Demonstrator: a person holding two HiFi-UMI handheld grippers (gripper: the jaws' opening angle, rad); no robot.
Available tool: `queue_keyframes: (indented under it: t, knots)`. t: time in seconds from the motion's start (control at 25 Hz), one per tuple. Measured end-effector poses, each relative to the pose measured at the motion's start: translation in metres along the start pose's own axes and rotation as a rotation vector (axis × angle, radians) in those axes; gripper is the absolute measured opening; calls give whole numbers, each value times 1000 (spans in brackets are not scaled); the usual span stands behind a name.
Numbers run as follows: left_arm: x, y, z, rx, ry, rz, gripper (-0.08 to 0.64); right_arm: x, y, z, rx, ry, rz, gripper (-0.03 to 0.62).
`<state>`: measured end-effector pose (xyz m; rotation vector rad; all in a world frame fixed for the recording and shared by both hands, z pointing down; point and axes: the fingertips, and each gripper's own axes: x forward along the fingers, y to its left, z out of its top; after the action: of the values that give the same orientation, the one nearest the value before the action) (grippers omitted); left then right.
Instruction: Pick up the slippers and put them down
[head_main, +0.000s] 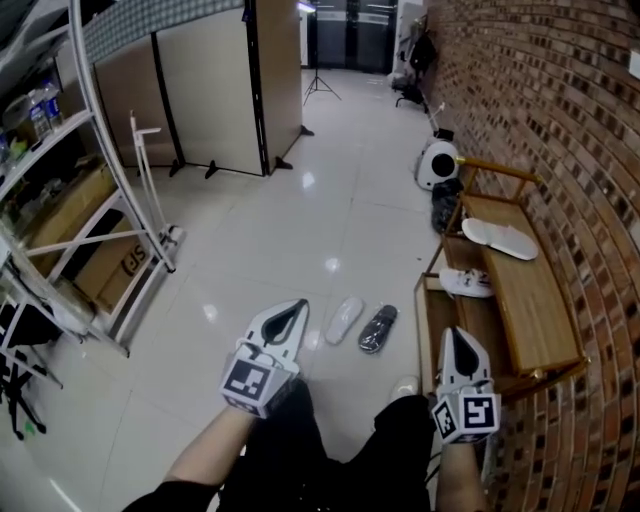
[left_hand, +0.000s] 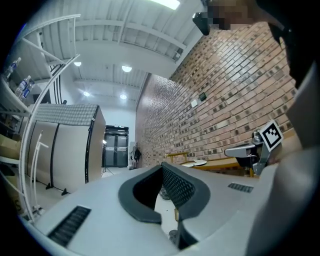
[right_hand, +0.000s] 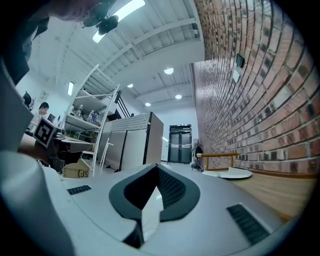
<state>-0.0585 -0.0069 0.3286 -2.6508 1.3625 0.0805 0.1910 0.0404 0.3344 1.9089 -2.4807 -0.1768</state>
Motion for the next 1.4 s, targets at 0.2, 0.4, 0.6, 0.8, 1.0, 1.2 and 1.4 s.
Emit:
queue_keyframes:
  t: [0.2,0.4,0.6,0.8,1.0,1.2,1.4]
  knots:
    - [41,9,-16,-24,4,-8,2,48,6,-16,13,22,20,8]
    - [70,29,-36,-8,30,4,2,86,0,-36,21,53,28,8]
    - [94,44,-40,-20,32,1,2,111,-10,-38,34,53,5,8]
    - [120,56,-37,-9,27,-10,2,130,-28,-33,35,47,-32,8]
    - [152,66,-35,-8,17,-38,2,150,-42,-25,26,36,-62,9]
    - [184,68,-35,-11,13,-80,2,170,-54,-16,3,19,-85,8]
    - [221,58,-25,-11,-11,-132,2,177,-76,-5,-13,5,-121,9]
